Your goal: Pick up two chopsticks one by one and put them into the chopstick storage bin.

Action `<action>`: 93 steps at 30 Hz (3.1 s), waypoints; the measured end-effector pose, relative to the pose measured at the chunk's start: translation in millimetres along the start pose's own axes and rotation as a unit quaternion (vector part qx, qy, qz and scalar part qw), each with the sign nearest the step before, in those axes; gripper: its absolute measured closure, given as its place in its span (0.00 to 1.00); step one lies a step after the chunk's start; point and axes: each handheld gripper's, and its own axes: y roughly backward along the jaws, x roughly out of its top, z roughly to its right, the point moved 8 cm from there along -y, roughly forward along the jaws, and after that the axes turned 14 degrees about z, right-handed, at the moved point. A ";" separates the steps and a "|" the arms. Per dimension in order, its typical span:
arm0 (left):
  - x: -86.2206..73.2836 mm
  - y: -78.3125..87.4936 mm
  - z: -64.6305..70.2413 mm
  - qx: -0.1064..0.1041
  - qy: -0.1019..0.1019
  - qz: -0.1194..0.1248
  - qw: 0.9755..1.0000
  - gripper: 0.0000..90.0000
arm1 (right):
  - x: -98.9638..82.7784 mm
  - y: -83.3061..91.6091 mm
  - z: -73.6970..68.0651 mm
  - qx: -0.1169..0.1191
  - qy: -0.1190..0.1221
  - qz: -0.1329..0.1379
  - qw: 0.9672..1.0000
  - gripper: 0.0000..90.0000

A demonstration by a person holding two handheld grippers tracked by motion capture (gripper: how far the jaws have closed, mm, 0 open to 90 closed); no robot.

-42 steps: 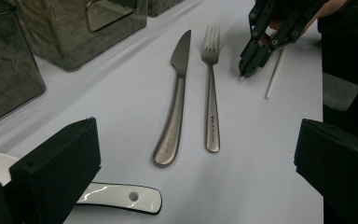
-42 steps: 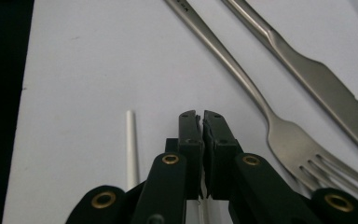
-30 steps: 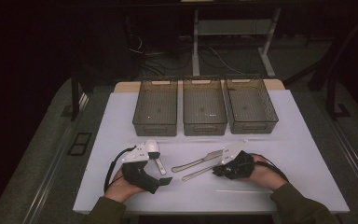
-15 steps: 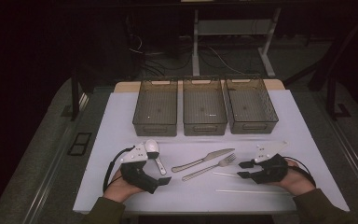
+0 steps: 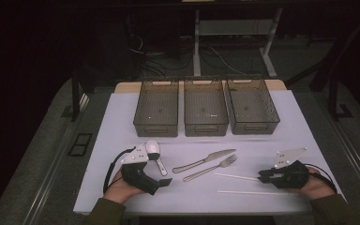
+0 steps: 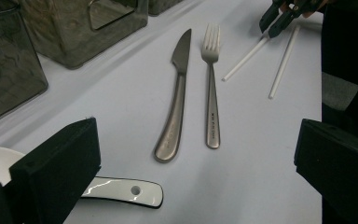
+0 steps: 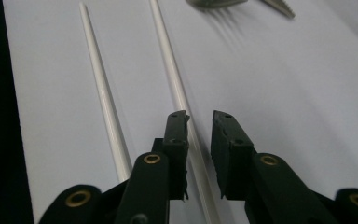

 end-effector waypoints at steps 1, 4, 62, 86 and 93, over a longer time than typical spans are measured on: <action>-0.1 0.1 -0.1 0.000 0.000 0.000 1.000 0.00 | -1.6 -1.4 0.6 0.000 0.000 -0.004 1.000 0.87; -0.7 0.3 -0.6 0.000 -0.001 -0.001 1.000 0.00 | -5.0 -3.0 0.0 0.007 0.005 -0.012 1.000 0.90; -4.7 5.0 2.4 0.011 0.003 0.006 1.000 0.00 | 39.6 27.3 19.6 -0.005 -0.041 0.083 0.996 0.94; -7.5 -1.4 -0.3 0.016 -0.016 0.000 1.000 0.00 | 123.5 -11.6 38.6 -0.079 -0.094 0.112 0.986 0.94; -12.0 -1.5 -1.9 0.021 -0.009 0.007 1.000 0.00 | 148.7 -32.4 44.7 -0.084 -0.098 0.109 0.986 0.94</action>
